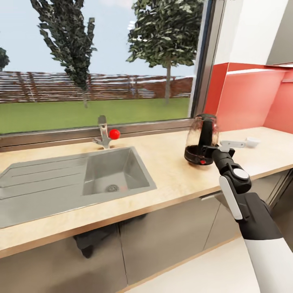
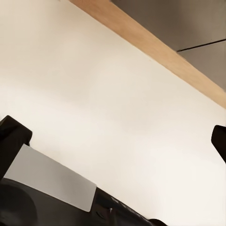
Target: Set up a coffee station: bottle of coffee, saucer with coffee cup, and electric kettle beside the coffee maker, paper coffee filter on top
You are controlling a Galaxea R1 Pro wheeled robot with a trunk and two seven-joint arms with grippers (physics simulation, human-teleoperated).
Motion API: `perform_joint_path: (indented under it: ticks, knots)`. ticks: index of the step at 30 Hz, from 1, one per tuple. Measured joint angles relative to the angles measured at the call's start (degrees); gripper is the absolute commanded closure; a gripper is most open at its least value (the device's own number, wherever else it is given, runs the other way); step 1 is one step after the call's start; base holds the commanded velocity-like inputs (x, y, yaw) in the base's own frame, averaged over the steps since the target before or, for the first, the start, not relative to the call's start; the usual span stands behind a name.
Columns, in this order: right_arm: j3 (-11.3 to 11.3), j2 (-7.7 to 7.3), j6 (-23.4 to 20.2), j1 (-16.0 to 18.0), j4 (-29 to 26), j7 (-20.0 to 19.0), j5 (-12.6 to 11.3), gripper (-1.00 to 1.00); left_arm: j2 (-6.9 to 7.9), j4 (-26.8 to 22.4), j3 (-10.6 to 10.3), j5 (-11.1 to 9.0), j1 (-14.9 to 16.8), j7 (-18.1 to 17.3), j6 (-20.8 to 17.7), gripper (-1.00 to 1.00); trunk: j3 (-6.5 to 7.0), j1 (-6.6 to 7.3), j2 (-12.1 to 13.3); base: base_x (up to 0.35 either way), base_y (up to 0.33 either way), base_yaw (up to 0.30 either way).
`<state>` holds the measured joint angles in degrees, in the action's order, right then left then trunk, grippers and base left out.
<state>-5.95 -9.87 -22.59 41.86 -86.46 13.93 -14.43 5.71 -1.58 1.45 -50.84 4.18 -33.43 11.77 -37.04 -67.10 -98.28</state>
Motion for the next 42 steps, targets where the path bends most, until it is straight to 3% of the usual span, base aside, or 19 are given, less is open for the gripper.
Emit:
perform_joint_path:
  ticks: [14,31,42]
  knots:
    - [-0.27,0.01,0.00,0.01,-0.06,-0.05,0.02,1.00,0.00,-0.01,0.00,0.01,-0.01,-0.03,-0.02,-1.00,0.00,0.01,0.00,-0.149,0.108,0.160]
    - [-0.44,0.00,0.02,0.00,-0.08,-0.28,-0.08,1.00,0.09,0.00,0.01,0.00,0.00,-0.03,0.00,-1.00,0.00,0.00,0.00,-0.227,0.202,0.034]
    - [-0.51,0.00,-0.05,0.01,-0.10,-0.28,-0.08,1.00,0.20,0.00,0.13,0.00,0.00,-0.02,-0.02,-1.00,-0.01,0.02,0.00,-0.034,0.028,0.050]
